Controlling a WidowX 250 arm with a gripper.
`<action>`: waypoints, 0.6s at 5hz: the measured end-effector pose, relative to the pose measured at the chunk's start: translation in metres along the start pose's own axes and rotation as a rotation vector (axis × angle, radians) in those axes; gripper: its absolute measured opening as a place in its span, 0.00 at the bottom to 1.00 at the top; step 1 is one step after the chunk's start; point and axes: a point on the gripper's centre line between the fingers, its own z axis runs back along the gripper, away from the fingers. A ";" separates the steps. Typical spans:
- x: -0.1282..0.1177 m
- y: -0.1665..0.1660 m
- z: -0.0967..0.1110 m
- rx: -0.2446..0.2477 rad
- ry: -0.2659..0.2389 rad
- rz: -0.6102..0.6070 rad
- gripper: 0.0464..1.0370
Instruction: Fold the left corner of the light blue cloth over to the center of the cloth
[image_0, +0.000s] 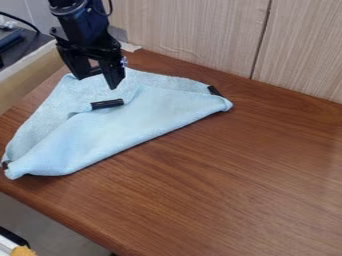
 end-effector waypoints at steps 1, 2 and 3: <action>-0.006 -0.002 -0.009 -0.017 0.029 0.009 0.96; -0.019 -0.003 -0.008 -0.019 0.020 0.044 0.96; -0.025 -0.003 -0.002 -0.016 0.020 0.085 0.96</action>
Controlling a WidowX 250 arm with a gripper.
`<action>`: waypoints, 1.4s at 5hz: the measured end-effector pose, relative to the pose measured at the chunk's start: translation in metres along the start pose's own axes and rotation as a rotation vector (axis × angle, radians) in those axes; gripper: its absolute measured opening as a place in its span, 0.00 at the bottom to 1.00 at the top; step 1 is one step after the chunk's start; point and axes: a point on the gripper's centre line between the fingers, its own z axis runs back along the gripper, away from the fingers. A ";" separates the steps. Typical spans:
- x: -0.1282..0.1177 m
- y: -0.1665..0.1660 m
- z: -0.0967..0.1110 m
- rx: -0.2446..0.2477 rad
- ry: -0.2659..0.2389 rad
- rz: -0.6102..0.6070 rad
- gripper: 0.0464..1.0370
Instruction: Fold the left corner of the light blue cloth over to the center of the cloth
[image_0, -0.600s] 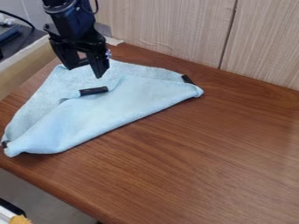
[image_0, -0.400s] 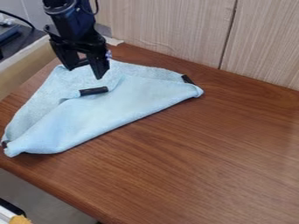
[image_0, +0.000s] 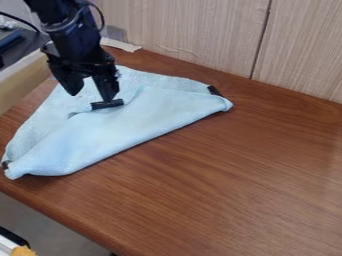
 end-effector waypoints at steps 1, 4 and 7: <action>-0.012 0.008 0.010 0.034 -0.003 0.064 0.96; -0.071 0.044 0.021 0.099 0.001 0.373 0.96; -0.124 0.068 -0.006 0.172 0.089 0.470 0.96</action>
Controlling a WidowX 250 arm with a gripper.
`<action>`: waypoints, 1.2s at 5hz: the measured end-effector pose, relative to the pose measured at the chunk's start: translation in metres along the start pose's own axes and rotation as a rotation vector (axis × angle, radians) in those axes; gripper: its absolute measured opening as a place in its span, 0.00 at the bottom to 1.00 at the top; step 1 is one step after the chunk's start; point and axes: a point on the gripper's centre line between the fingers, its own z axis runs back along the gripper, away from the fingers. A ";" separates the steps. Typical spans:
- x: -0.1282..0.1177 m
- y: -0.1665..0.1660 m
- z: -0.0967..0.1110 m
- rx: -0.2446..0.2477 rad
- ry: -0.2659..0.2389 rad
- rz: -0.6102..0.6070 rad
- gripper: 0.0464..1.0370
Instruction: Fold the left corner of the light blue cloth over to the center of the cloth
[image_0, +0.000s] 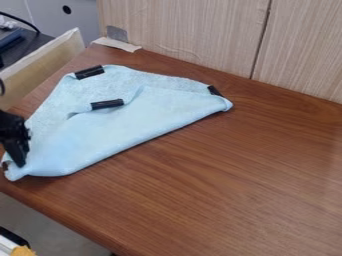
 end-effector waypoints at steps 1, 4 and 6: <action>0.000 0.006 -0.013 0.041 0.012 0.018 0.96; 0.003 -0.005 -0.030 0.089 0.010 0.004 0.33; 0.002 -0.007 -0.025 0.071 0.000 0.006 0.03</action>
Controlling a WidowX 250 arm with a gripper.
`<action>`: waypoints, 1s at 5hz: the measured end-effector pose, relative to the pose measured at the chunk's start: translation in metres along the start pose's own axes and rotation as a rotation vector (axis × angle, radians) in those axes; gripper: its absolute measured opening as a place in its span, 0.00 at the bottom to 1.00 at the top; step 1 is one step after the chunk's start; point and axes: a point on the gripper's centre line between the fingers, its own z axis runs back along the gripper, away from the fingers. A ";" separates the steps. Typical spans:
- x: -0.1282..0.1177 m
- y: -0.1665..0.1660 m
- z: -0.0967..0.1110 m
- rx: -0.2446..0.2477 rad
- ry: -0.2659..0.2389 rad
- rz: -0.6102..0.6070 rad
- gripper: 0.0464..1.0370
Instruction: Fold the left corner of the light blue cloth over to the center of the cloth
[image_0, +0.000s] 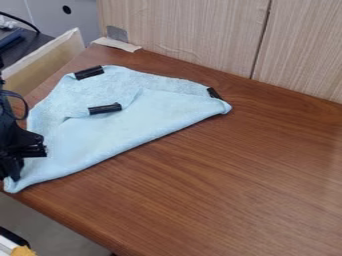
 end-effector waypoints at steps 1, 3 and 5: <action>0.000 -0.002 0.006 -0.014 -0.003 -0.005 0.02; 0.020 -0.026 0.044 -0.107 -0.069 -0.012 0.02; 0.051 -0.096 0.074 -0.186 -0.097 -0.125 0.02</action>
